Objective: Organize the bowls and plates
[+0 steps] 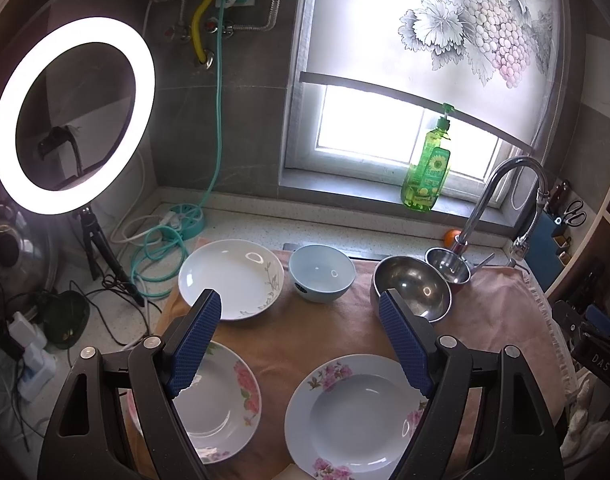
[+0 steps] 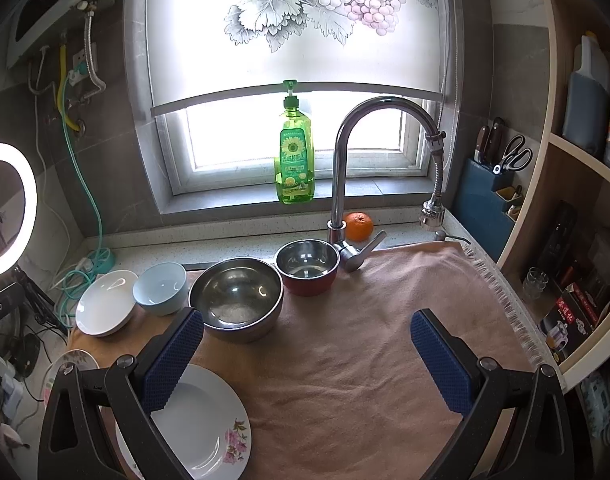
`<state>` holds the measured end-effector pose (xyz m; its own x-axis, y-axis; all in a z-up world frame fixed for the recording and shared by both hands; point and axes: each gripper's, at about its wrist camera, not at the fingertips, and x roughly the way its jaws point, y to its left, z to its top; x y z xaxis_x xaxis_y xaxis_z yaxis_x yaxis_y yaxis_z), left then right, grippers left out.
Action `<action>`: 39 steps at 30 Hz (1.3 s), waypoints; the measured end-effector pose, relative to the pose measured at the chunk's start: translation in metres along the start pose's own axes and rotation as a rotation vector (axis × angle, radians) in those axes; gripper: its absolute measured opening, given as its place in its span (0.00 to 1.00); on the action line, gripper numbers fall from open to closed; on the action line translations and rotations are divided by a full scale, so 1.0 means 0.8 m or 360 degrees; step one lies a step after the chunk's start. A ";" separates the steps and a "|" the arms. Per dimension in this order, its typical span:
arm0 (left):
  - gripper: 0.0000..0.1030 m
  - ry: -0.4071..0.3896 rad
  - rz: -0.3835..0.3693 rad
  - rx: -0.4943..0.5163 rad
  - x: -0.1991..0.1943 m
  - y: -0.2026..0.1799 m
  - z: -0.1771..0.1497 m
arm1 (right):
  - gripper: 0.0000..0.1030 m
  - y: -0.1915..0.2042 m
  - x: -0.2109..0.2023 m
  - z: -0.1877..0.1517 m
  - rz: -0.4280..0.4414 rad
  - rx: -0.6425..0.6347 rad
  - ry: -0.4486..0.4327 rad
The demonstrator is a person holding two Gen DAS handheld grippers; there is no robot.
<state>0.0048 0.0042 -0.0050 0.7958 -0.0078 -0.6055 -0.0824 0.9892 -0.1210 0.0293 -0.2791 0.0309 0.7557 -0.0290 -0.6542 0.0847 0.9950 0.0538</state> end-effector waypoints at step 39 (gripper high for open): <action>0.79 0.0202 0.0001 -0.0121 0.034 0.044 -0.021 | 0.99 -0.003 0.045 -0.030 0.0149 0.0037 0.0204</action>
<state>0.0136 0.0361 -0.0385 0.7139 -0.0301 -0.6996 -0.1320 0.9754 -0.1767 0.0410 -0.2802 -0.0109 0.6723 0.0776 -0.7362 0.0341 0.9902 0.1356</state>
